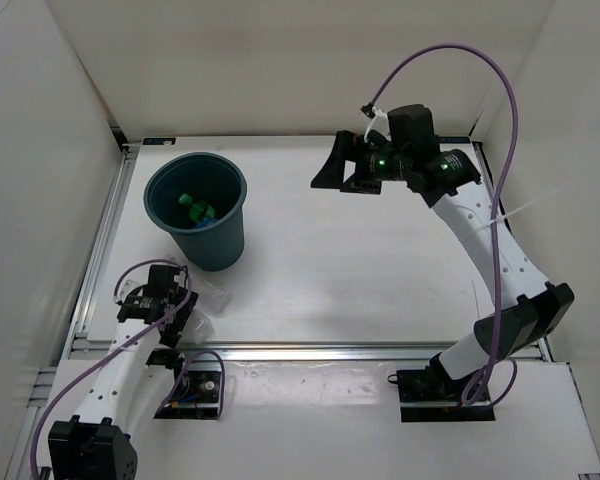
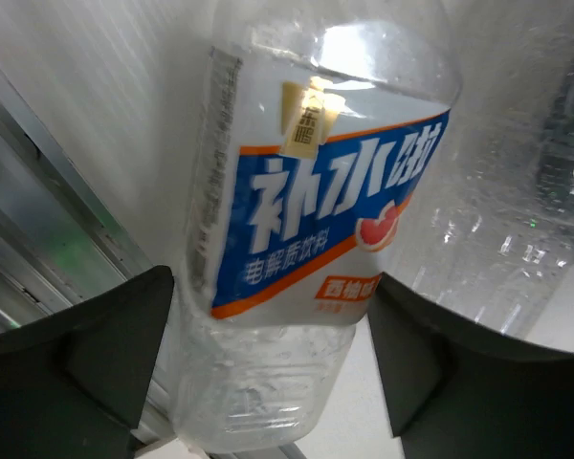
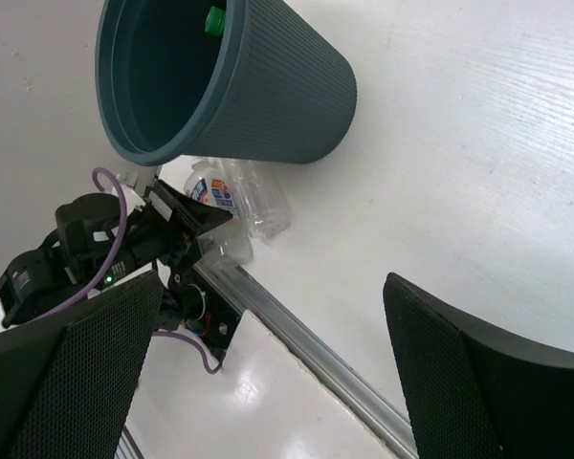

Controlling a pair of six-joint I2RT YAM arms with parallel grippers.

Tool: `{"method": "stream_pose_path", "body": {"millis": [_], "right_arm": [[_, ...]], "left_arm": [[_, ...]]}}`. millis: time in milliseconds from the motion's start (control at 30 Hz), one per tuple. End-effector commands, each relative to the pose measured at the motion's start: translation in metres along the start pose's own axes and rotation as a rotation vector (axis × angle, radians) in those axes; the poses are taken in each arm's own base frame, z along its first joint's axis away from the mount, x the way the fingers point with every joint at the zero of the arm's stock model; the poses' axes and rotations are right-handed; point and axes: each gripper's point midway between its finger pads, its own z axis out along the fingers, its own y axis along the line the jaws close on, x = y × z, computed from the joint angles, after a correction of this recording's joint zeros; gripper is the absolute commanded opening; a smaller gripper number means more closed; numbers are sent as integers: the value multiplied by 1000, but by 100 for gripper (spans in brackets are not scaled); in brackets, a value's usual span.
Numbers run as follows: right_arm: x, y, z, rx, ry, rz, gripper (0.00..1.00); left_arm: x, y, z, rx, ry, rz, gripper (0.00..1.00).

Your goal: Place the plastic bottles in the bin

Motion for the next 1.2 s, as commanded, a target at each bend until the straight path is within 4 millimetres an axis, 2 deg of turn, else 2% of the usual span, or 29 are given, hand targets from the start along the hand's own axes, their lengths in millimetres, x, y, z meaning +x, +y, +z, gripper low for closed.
{"method": "stream_pose_path", "body": {"millis": [0,33,67,100,133,200,233,267,367,400,467,500,567,600,633,700,733,767,833,867,900,1000,1033,1067,1100,1133,1167], "right_arm": [[-1,6,-20,-28,-25,-28,100],[1,6,-22,-28,-25,-28,100],[1,8,-22,-36,-20,-28,100],[1,6,-25,-31,-27,-24,100],[2,7,-29,-31,-27,-24,100],[6,0,-29,-17,-21,-11,100],[6,2,-32,-21,-28,-16,100],[12,-4,-28,-11,-10,-4,100],[15,-7,-28,1,-8,0,100],[19,-11,-26,7,4,8,100],[23,-9,-27,-2,10,8,100],[23,-9,-27,-2,10,8,100],[24,-9,-26,4,11,-7,100],[26,-6,-25,-2,16,-12,100],[25,-8,-25,7,11,-12,100],[28,-8,-20,6,25,-11,100],[28,-8,-20,6,25,-11,100],[32,-5,-20,3,39,-12,100],[32,-5,-20,3,39,-12,100],[32,-5,-20,3,39,-12,100],[34,-6,-20,8,49,-6,100],[37,-6,-25,22,35,-16,100],[41,-9,-23,27,45,-10,100],[45,-12,-25,38,45,-8,100],[47,-12,-26,38,45,-18,100],[48,-15,-27,51,48,-15,100],[51,-18,-25,56,56,-10,100]], "left_arm": [[9,-7,8,39,31,-28,91],[9,-7,8,39,31,-39,84],[12,-5,9,34,43,-37,71],[12,-4,6,29,44,-52,65],[8,-5,2,32,31,-68,61],[-12,-13,-18,46,-36,-92,47],[-16,4,-28,-36,-46,-121,44],[-36,-5,-48,-6,-115,-152,44],[-64,-3,-83,-27,-209,-180,47],[-83,-19,-111,42,-251,-226,47],[-102,-33,-137,83,-297,-250,47],[-122,-50,-167,164,-345,-292,44],[-140,-67,-191,212,-387,-269,43],[-146,-81,-194,210,-389,-250,44],[-160,-103,-216,300,-420,-267,44],[-168,-137,-220,377,-440,-152,47],[-180,-171,-233,505,-490,-103,50],[-181,-187,-235,561,-497,-71,53],[-178,-217,-226,612,-495,6,59],[-178,-225,-224,610,-501,23,61],[-172,-237,-209,581,-497,82,62],[-168,-257,-206,598,-509,149,67],[-162,-264,-207,620,-496,162,72],[-155,-267,-199,615,-483,190,79],[-155,-267,-199,615,-483,191,96],[-148,-270,-200,630,-468,215,100],[-149,-268,-204,639,-472,210,100]]}}
